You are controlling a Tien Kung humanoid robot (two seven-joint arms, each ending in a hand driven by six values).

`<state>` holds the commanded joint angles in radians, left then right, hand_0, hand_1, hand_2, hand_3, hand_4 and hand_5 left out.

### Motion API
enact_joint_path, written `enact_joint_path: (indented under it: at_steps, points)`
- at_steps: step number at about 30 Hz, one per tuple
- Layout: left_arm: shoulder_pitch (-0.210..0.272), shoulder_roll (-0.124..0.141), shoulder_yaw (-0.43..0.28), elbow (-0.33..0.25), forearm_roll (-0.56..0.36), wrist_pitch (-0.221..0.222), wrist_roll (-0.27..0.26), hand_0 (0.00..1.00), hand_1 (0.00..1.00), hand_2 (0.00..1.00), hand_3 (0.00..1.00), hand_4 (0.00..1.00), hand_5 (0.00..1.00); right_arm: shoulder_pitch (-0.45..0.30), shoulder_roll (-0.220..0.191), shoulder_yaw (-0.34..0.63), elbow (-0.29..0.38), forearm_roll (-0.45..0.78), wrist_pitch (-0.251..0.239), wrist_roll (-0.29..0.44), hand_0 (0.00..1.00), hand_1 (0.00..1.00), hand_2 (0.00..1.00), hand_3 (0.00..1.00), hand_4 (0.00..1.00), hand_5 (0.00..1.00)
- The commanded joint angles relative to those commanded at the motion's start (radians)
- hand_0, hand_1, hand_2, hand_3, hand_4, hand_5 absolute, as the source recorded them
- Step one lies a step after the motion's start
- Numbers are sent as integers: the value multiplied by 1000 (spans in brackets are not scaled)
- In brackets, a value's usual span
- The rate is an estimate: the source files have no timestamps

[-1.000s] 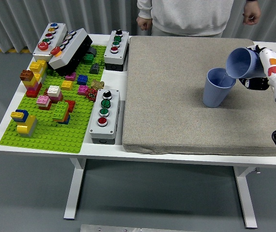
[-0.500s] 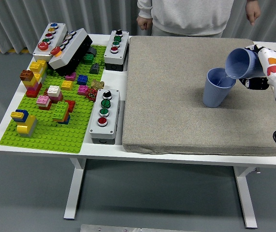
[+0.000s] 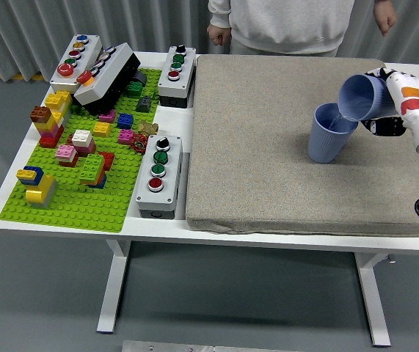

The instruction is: Pick cup pour cup place

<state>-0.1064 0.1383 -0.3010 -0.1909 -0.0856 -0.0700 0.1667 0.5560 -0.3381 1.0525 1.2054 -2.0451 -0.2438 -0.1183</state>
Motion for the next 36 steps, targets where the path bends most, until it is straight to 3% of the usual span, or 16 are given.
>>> enact_joint_path:
  at_steps: [6,36]
  points:
    - [0,1,0,0,0,0,0,874,844,924,808,643,875,19,-28,-40,11,6,6,-3,765,632,530,590,780,118]
    - [-3,3,0,0,0,0,-1,874,844,926,808,646,882,51,-63,-87,12,16,3,1,767,633,530,583,770,99]
